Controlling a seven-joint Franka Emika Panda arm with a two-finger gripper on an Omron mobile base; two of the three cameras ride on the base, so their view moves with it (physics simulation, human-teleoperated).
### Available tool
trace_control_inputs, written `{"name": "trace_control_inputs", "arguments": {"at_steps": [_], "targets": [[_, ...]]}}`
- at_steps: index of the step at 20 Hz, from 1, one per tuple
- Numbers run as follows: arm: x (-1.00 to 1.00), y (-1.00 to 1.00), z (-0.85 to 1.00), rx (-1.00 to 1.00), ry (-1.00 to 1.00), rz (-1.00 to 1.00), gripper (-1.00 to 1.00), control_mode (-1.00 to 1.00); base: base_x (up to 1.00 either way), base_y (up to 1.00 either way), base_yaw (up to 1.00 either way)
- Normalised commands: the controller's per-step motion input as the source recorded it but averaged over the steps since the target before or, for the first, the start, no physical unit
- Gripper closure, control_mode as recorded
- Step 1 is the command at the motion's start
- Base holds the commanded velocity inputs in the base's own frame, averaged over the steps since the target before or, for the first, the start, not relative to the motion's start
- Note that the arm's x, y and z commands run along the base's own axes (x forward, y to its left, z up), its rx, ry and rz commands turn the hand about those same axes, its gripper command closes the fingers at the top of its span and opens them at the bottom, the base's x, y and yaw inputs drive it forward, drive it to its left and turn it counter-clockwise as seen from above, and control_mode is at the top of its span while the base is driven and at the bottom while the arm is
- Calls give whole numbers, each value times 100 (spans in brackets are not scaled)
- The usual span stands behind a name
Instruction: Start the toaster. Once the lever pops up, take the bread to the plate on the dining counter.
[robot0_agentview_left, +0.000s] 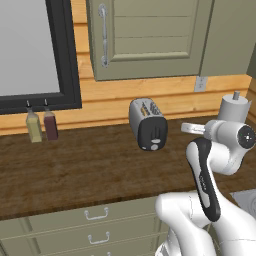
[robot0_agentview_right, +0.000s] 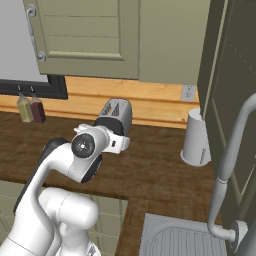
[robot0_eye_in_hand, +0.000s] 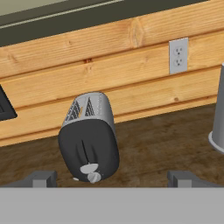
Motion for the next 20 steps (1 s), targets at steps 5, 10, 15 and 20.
{"name": "trace_control_inputs", "arguments": {"at_steps": [5, 10, 15, 20], "targets": [[0, 0, 0, 0, 0, 0, -100, -100, 0, 0, 0], [0, 0, 0, 0, 0, 0, -100, -100, 0, 0, 0], [0, 0, 0, 0, 0, 0, -100, -100, 0, 0, 0], [0, 0, 0, 0, 0, 0, -100, -100, 0, 0, 0]]}}
